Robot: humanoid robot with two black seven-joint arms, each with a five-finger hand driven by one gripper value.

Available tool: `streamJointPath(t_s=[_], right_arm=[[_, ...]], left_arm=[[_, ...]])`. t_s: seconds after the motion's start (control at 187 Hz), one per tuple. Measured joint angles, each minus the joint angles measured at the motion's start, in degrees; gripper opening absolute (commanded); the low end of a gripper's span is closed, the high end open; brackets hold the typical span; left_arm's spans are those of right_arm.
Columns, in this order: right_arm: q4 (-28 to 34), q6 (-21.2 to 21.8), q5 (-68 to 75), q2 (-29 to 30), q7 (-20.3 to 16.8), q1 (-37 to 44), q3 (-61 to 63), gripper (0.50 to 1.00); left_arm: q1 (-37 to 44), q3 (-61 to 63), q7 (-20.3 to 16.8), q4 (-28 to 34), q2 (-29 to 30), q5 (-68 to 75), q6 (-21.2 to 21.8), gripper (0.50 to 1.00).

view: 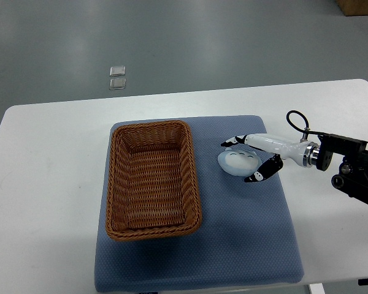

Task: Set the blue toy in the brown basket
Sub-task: 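Close the right hand's fingers around the pale blue plush toy, then lift the toy with the right hand and carry it over the basket, then lower the toy into the basket and open the right hand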

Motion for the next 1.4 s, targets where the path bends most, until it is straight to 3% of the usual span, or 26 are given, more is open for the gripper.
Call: streamJointPath(t_s=[0.107, 0.299, 0.38, 0.834, 1.219, 1.401], right_arm=[[-1.33, -1.07, -0.63, 0.69, -0.46, 0.07, -0.03, 0.75], [-1.85, -1.43, -0.95, 0.57, -0.5, 0.08, 0.13, 0.584], [-1.66, -1.5, -0.93, 0.15, -0.32, 0.09, 0.36, 0.554], [0.6, -1.86, 4.9, 0.81, 1.91, 9.37, 0.67, 0.576], [-2.72, 1.59, 6.29, 12.77, 3.5, 17.84, -6.58, 0.601], [-5.06, 1.62, 6.23, 17.09, 3.67, 19.15, -10.05, 0.643]], left_arm=[[-0.03, 0.0, 0.0, -0.02, 0.0, 0.03, 0.0, 1.0], [-0.04, 0.02, 0.02, -0.03, 0.0, 0.03, 0.0, 1.0], [-0.04, 0.05, 0.05, 0.0, 0.0, 0.03, 0.0, 1.0], [-0.14, 0.03, 0.04, 0.06, 0.0, -0.17, 0.0, 1.0], [-0.78, -0.18, 0.0, 0.17, 0.0, -0.25, 0.1, 1.0], [-0.91, -0.26, 0.0, 0.3, 0.0, -0.25, 0.1, 1.0]])
